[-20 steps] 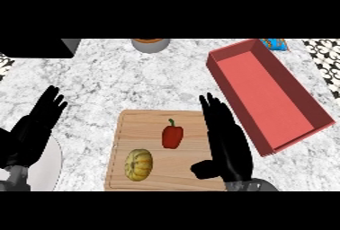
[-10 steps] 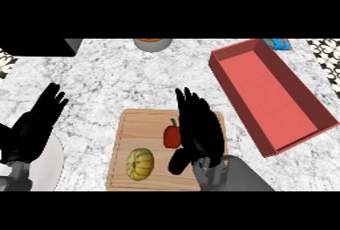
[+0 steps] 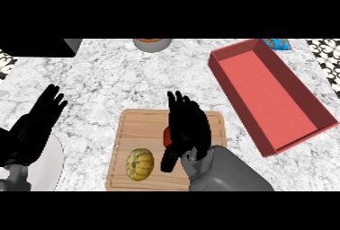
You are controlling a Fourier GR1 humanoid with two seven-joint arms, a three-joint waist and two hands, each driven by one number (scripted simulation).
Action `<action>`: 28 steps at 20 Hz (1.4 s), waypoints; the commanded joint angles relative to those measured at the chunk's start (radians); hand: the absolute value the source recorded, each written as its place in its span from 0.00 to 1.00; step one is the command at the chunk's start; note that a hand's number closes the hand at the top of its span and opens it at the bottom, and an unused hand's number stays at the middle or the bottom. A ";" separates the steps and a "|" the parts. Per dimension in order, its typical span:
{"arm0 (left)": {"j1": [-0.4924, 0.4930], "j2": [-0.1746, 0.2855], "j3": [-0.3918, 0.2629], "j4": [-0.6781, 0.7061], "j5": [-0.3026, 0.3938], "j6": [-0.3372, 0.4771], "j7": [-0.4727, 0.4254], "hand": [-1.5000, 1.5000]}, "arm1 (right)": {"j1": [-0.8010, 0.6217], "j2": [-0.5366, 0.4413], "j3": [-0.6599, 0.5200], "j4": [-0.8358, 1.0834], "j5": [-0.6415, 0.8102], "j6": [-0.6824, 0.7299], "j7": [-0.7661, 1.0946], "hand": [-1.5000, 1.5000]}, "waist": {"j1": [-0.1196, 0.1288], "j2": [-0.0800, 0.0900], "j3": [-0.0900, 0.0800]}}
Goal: Pick the bell pepper from the cutting board and place it in the cardboard box
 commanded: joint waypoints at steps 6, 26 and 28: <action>0.001 -0.005 0.047 0.001 -0.004 -0.037 0.020 0.50 | -0.052 0.019 0.017 0.101 -0.027 -0.007 0.125 0.00 | -0.005 0.002 0.001; 0.030 -0.063 0.069 -0.028 -0.070 -0.063 0.026 0.50 | -0.154 0.019 0.044 0.300 -0.075 -0.038 0.093 0.00 | 0.001 0.002 0.001; 0.015 -0.041 0.086 -0.041 -0.067 -0.057 0.076 0.50 | -0.110 0.019 0.078 0.253 -0.067 -0.032 0.126 0.00 | -0.005 0.000 0.001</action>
